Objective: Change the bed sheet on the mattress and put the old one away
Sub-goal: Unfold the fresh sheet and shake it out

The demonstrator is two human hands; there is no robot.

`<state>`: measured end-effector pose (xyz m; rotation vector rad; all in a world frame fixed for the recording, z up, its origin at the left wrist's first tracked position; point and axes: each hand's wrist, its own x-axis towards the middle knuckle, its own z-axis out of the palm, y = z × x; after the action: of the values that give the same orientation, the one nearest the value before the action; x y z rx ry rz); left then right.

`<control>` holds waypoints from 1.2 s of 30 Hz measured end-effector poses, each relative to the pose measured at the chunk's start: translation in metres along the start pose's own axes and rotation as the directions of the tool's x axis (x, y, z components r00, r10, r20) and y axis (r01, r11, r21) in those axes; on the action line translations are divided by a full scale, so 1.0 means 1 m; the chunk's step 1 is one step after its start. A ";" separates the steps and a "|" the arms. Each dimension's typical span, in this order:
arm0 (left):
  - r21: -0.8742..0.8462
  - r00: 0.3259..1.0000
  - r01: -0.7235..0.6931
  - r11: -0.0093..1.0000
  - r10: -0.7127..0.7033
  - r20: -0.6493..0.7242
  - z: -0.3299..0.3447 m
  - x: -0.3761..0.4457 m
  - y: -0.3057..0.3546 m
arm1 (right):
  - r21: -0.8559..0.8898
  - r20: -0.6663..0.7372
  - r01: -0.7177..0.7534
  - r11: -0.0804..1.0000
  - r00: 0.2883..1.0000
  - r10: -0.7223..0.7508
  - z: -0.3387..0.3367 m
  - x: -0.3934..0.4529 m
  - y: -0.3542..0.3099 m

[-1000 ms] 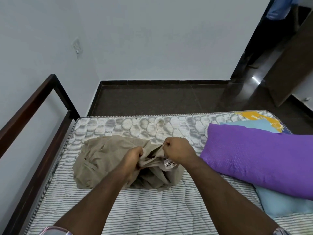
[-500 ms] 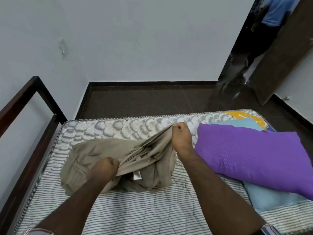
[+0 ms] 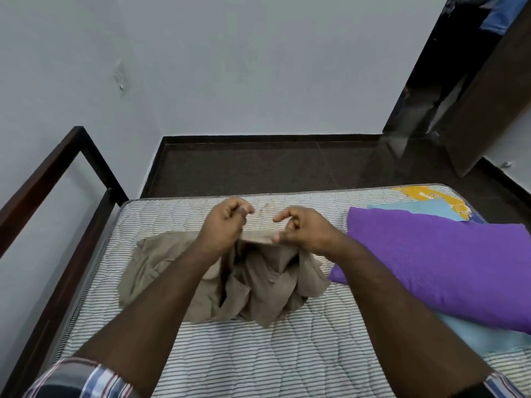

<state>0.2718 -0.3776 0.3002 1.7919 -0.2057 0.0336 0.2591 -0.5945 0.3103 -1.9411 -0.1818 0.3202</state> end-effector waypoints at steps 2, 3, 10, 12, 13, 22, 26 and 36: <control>-0.037 0.995 0.052 0.998 -0.055 -0.084 -0.007 0.004 0.003 | -0.383 0.039 -0.080 0.920 0.994 0.103 -0.011 -0.006 0.020; -0.008 0.993 0.066 0.998 -0.066 -0.100 -0.009 0.007 0.003 | -0.491 0.016 -0.107 0.865 0.991 0.132 -0.016 -0.008 0.029; 0.298 0.914 -0.035 0.954 -0.090 0.395 0.027 -0.008 -0.006 | -0.099 0.012 0.095 0.990 0.995 -0.094 0.007 -0.003 -0.005; 0.343 0.948 -0.089 0.935 -0.026 0.316 0.033 -0.009 -0.003 | 0.003 -0.010 0.142 0.990 0.990 -0.142 0.010 -0.002 -0.015; 0.344 0.962 -0.111 0.932 0.014 0.273 0.032 -0.007 -0.001 | 0.021 -0.041 0.138 0.990 0.990 -0.137 0.008 -0.003 -0.013; 0.144 0.986 -0.112 0.983 0.128 -0.108 0.001 0.006 0.001 | -0.293 -0.485 -0.226 0.929 0.873 0.060 -0.037 -0.020 0.038; 0.199 0.992 -0.082 0.977 0.061 0.112 0.003 0.001 0.003 | -0.096 -0.823 0.202 0.975 0.535 -0.192 -0.059 -0.017 -0.012; 0.118 0.982 -0.162 0.980 0.172 -0.076 0.005 -0.002 0.024 | -0.238 -0.765 0.313 0.920 0.523 -0.376 -0.058 -0.009 -0.061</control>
<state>0.2655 -0.3878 0.3223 1.8763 -0.2973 0.2458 0.2699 -0.6248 0.3883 -1.8758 0.0292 -0.8653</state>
